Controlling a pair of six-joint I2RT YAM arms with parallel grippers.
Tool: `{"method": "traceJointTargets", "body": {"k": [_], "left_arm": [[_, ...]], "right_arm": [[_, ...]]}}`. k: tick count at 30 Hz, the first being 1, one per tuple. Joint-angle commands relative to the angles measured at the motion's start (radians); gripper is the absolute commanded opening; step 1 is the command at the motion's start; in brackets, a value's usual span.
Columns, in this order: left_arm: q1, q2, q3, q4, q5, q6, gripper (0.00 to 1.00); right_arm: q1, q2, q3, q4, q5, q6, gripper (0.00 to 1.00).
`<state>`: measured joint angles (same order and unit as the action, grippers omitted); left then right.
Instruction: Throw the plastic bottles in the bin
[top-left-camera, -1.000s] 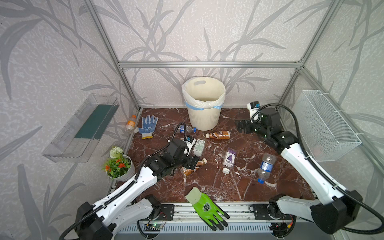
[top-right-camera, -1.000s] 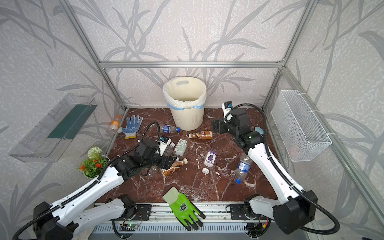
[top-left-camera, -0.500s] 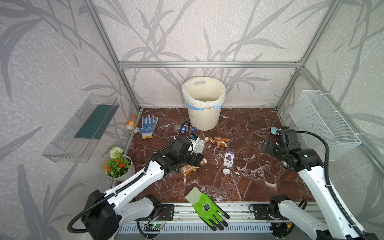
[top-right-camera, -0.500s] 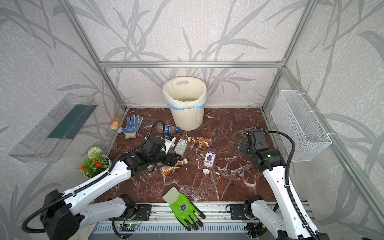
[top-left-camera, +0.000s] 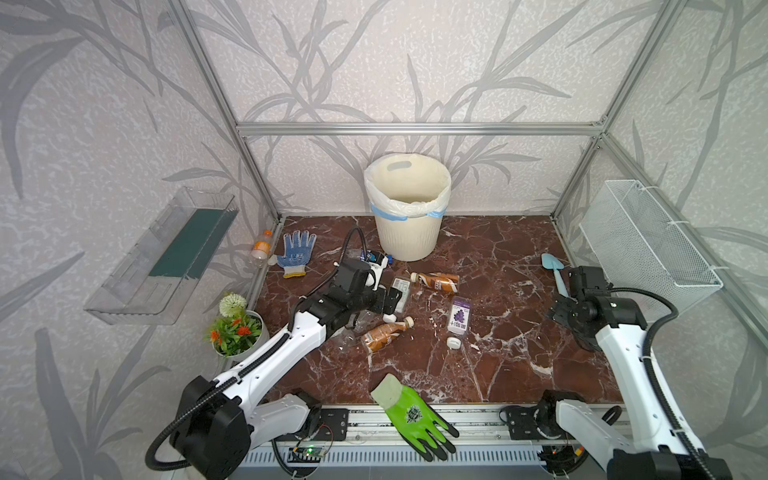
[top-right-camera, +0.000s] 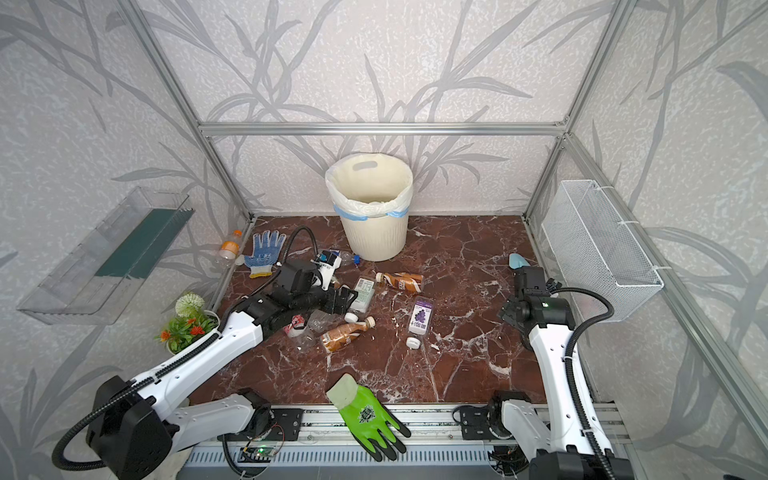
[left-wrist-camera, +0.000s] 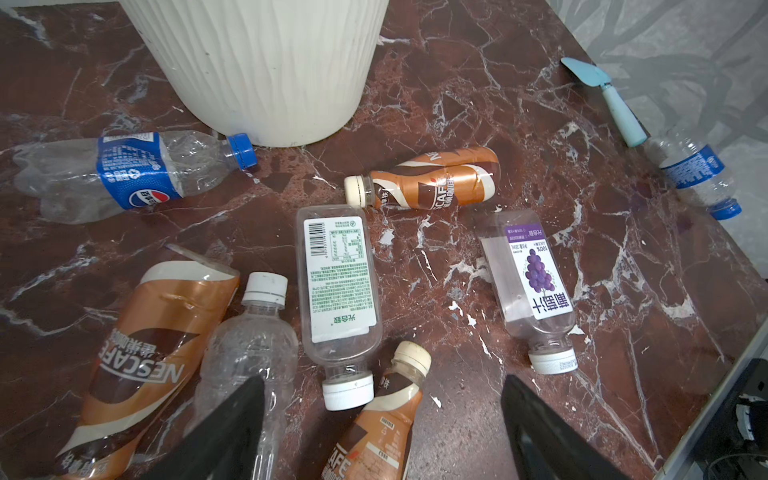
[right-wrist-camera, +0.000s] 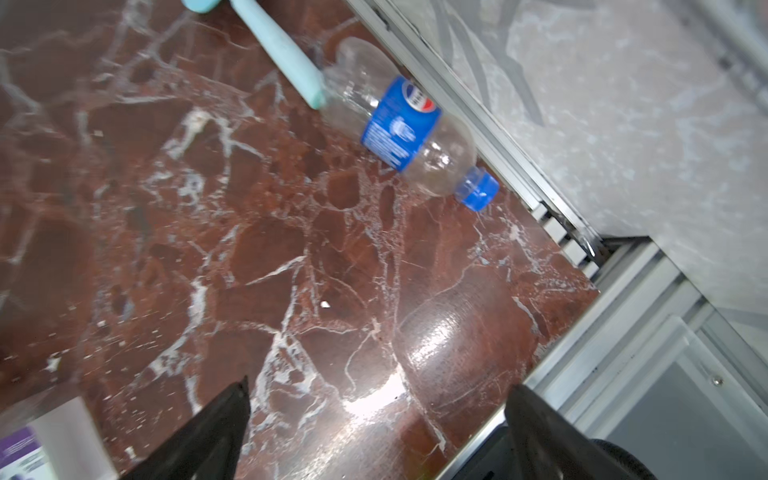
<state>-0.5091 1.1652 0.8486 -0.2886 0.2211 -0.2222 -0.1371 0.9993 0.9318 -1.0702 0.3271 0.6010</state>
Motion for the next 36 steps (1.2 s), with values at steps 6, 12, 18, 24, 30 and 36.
{"method": "traceJointTargets", "body": {"k": [6,12,18,24,30,36], "left_arm": [[0.019,-0.020,-0.028,0.089,0.057,-0.073,0.88],[0.038,0.009,0.011,0.064,0.101,-0.071,0.88],[0.047,-0.018,-0.024,0.080,0.068,-0.088,0.88],[0.049,-0.003,-0.024,0.091,0.074,-0.092,0.88],[0.056,0.000,-0.059,0.139,0.073,-0.127,0.88],[0.063,0.009,-0.076,0.174,0.095,-0.152,0.88]], "right_arm": [[-0.048,0.128,-0.007,0.193,0.167,-0.113,0.97],[-0.064,0.241,-0.054,0.383,0.233,-0.148,0.96],[-0.105,0.355,-0.075,0.517,0.277,-0.193,0.95],[-0.114,0.441,-0.079,0.688,0.334,-0.310,0.94],[-0.113,0.522,-0.036,0.766,0.350,-0.515,0.92],[-0.113,0.619,0.057,0.723,0.372,-0.593,0.92]]}}
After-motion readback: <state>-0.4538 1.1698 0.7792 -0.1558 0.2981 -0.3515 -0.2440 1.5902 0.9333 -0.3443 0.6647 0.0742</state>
